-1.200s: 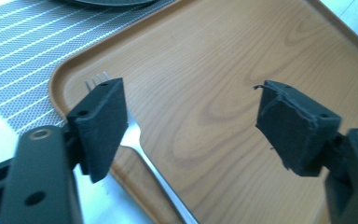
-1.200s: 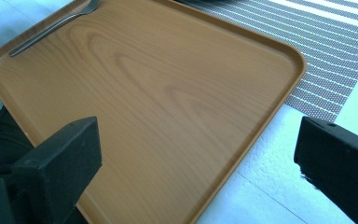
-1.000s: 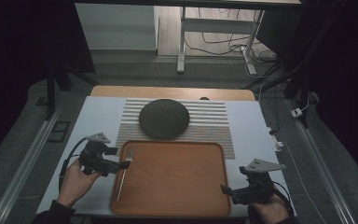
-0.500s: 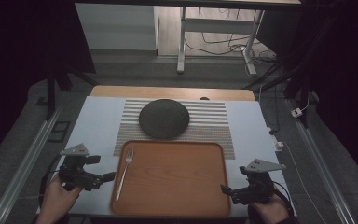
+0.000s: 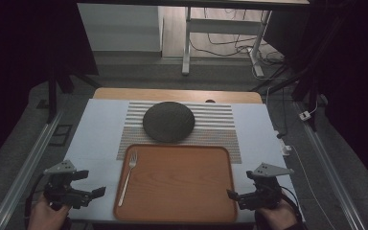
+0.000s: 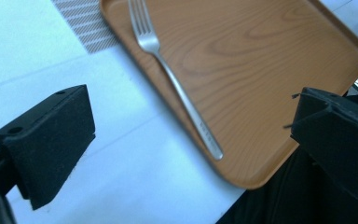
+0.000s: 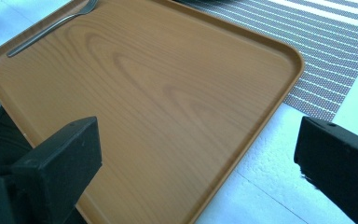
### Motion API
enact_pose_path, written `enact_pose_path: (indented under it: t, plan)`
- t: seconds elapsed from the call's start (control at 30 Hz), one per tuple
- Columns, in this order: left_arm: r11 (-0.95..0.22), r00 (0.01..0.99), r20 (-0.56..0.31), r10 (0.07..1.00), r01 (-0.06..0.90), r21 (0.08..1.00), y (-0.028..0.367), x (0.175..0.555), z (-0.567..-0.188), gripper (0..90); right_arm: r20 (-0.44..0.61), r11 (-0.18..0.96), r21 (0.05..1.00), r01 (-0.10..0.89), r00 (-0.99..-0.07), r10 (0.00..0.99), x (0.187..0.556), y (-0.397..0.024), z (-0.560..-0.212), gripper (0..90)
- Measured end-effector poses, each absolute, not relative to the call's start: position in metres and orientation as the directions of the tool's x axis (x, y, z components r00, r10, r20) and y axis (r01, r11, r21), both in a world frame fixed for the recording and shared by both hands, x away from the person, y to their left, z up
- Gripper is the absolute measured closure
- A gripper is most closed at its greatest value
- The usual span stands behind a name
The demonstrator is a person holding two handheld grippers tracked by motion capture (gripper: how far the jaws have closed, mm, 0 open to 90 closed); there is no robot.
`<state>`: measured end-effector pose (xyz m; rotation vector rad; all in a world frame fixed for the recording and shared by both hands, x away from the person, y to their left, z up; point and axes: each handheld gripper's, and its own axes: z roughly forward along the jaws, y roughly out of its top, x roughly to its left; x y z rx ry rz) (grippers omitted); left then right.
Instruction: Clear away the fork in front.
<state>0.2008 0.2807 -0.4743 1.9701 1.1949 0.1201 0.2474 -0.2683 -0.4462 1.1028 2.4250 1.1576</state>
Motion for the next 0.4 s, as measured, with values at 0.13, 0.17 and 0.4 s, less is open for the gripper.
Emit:
enact_pose_path:
  t: [0.13,0.17,0.4]
  plan:
    - [-0.235,0.527,-0.288,0.800,0.717,0.656,0.2851,0.1956,-0.4782,0.0,0.101,0.401,0.747,0.530,-0.687,0.719,0.2473,-0.2678,-0.4463,1.0]
    - [-0.229,0.525,-0.291,0.800,0.715,0.661,0.2860,0.1948,-0.4779,0.0,0.101,0.401,0.747,0.531,-0.687,0.720,0.2474,-0.2677,-0.4463,1.0]
    - [-0.207,0.503,-0.320,0.803,0.738,0.642,0.2881,0.1970,-0.4789,0.0,0.098,0.403,0.744,0.533,-0.683,0.724,0.2475,-0.2677,-0.4465,1.0]
